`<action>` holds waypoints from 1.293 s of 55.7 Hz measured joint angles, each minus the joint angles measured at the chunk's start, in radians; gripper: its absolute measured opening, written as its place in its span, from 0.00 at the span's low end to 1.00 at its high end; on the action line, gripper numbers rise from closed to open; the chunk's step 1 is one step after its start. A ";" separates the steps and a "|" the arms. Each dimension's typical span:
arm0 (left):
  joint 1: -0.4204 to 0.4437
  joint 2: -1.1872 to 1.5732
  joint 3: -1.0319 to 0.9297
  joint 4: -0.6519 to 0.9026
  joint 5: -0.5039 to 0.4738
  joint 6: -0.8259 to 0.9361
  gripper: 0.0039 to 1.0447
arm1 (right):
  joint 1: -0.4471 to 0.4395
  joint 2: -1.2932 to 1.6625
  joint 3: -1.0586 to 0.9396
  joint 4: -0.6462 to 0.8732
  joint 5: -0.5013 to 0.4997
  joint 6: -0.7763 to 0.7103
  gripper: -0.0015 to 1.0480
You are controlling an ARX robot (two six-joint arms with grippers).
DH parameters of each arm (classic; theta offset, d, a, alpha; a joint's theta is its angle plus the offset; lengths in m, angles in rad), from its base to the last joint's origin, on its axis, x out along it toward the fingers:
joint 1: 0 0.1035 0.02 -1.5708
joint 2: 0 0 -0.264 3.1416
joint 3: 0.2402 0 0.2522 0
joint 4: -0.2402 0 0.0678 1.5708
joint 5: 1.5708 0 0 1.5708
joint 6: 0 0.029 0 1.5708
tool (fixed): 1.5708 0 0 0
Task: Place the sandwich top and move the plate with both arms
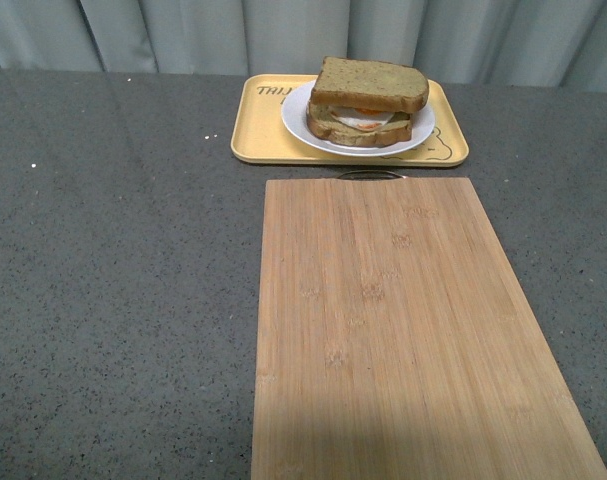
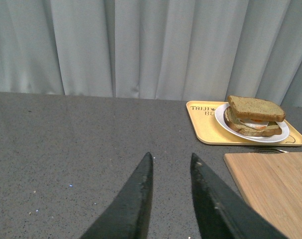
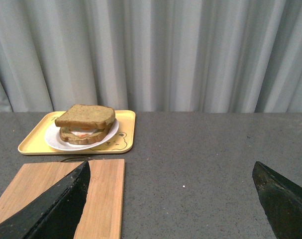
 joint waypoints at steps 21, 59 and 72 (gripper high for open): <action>0.000 0.000 0.000 0.000 0.000 0.000 0.91 | 0.000 0.000 0.000 0.000 0.000 0.000 0.91; 0.000 0.000 0.000 0.000 0.000 0.001 0.94 | 0.000 0.000 0.000 0.000 0.000 0.000 0.91; 0.000 0.000 0.000 0.000 0.000 0.001 0.94 | 0.000 0.000 0.000 0.000 0.000 0.000 0.91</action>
